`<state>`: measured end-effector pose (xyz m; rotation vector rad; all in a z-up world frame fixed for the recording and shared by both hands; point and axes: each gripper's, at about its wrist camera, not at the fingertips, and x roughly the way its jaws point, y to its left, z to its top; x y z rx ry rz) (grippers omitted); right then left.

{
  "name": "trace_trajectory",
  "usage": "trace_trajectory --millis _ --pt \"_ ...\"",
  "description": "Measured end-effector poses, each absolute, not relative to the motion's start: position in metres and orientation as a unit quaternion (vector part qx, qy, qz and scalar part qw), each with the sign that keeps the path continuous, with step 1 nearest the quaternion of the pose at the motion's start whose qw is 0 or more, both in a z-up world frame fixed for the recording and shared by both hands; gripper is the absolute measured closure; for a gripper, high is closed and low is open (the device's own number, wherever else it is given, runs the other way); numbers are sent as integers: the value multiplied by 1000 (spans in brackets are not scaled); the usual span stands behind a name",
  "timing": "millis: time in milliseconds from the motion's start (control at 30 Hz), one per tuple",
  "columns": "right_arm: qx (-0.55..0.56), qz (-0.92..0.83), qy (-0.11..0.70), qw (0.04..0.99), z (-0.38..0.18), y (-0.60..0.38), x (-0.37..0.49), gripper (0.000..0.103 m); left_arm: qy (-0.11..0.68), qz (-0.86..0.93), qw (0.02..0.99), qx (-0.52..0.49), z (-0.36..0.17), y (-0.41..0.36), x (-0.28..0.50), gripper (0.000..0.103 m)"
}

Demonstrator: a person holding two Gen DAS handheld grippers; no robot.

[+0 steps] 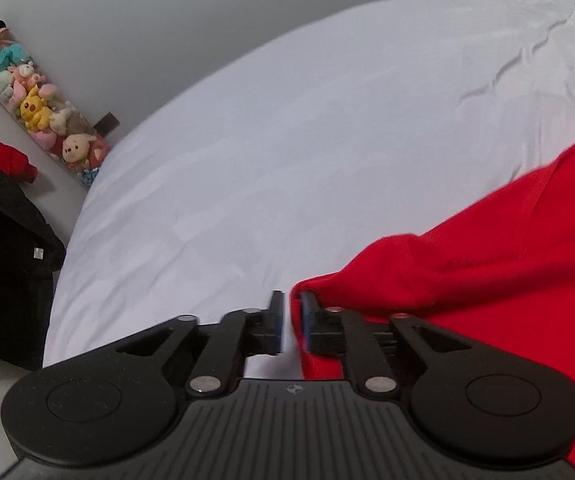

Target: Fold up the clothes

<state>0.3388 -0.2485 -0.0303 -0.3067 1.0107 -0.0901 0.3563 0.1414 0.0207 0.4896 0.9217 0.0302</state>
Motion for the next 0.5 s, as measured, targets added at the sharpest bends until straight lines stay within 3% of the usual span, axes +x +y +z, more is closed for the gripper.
trace_trajectory --millis 67,200,400,500 --pt "-131 -44 478 867 -26 -257 338 86 435 17 871 230 24 148 356 71" --pt "-108 -15 464 879 -10 -266 329 83 418 28 884 207 45 159 350 51" --pt "-89 11 441 893 20 -264 317 79 415 36 888 194 72 159 347 33" --pt "-53 3 471 881 26 -268 322 76 452 59 881 126 79 176 352 33"
